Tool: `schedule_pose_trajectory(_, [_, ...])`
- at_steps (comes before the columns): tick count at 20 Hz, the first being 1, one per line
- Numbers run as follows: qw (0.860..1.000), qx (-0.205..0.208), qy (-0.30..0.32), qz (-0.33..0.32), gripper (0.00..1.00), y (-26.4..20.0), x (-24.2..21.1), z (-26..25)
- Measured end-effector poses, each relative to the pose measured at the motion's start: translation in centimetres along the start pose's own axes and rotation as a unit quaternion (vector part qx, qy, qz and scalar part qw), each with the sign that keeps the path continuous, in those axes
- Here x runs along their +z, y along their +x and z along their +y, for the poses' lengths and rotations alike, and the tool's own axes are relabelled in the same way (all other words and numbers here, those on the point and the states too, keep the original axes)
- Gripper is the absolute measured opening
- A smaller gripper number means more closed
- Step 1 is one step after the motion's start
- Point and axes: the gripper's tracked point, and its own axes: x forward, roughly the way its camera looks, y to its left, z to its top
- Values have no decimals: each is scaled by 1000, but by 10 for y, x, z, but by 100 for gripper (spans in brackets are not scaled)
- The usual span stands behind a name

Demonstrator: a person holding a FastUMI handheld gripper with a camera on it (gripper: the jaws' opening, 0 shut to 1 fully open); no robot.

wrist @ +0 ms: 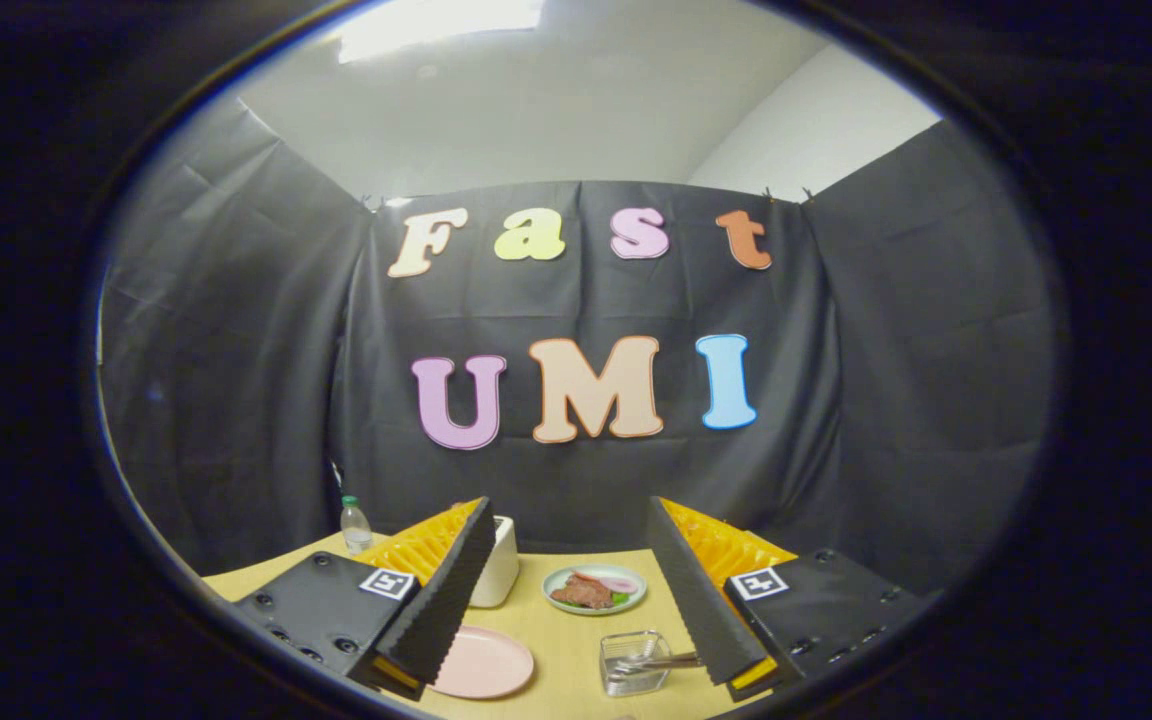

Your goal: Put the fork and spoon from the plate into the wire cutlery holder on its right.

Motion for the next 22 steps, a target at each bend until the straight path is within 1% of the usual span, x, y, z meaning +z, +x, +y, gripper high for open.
schedule_pose_trajectory(3, [1000,2,-7,-10,98,-2,5,1])
schedule_pose_trajectory(10, [1000,10,-7,0,98,-2,-4,5])
schedule_pose_trajectory(22, [1000,10,-10,-12,98,-5,5,3])
